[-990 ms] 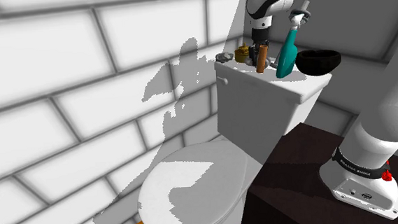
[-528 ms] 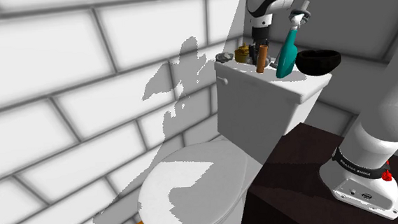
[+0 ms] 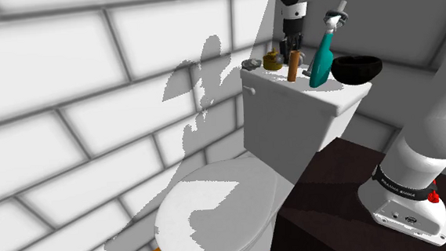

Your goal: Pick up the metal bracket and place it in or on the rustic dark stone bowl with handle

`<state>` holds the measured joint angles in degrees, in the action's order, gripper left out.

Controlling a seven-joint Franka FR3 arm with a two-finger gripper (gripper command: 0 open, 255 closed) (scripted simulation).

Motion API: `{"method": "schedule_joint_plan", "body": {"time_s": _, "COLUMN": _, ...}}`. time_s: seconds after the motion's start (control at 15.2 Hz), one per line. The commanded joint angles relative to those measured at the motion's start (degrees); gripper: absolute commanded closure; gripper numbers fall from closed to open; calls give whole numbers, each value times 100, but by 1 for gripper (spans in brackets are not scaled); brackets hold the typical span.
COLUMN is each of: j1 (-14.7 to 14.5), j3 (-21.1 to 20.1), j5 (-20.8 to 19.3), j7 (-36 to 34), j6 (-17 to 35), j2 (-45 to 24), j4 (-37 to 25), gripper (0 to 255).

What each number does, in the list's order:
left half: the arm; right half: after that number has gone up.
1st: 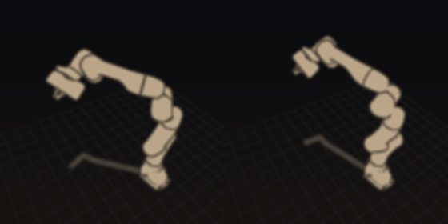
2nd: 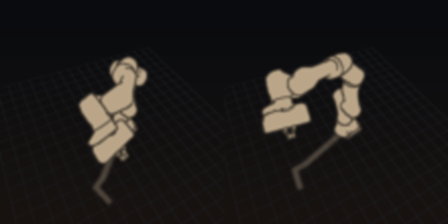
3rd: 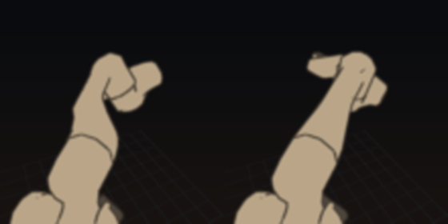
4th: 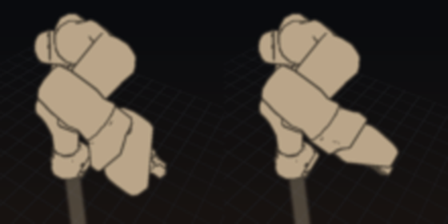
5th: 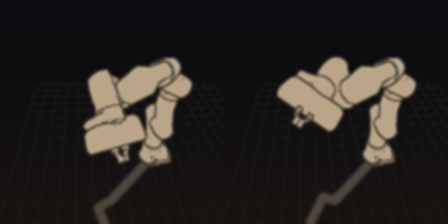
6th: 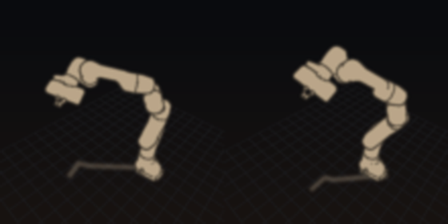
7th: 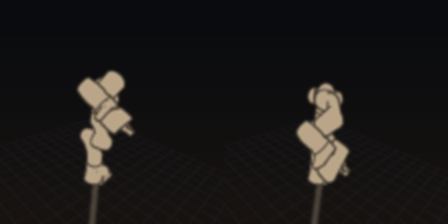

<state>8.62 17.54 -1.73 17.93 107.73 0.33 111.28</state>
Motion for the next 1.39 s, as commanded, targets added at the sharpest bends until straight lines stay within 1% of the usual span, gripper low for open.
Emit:
{"method": "schedule_joint_plan", "body": {"time_s": 0.0, "j1": 0, "j3": 0, "j5": -13, "j7": 0, "j6": -157, "j2": 47, "j4": -111, "gripper": 255}}
{"method": "schedule_joint_plan", "body": {"time_s": 0.66, "j1": -7, "j3": -8, "j5": -25, "j7": 5, "j6": -918, "j2": 107, "j4": -815, "gripper": 255}}
{"method": "schedule_joint_plan", "body": {"time_s": 1.32, "j1": -4, "j3": -5, "j5": 0, "j7": 40, "j6": -1704, "j2": 31, "j4": -1674, "gripper": 255}}
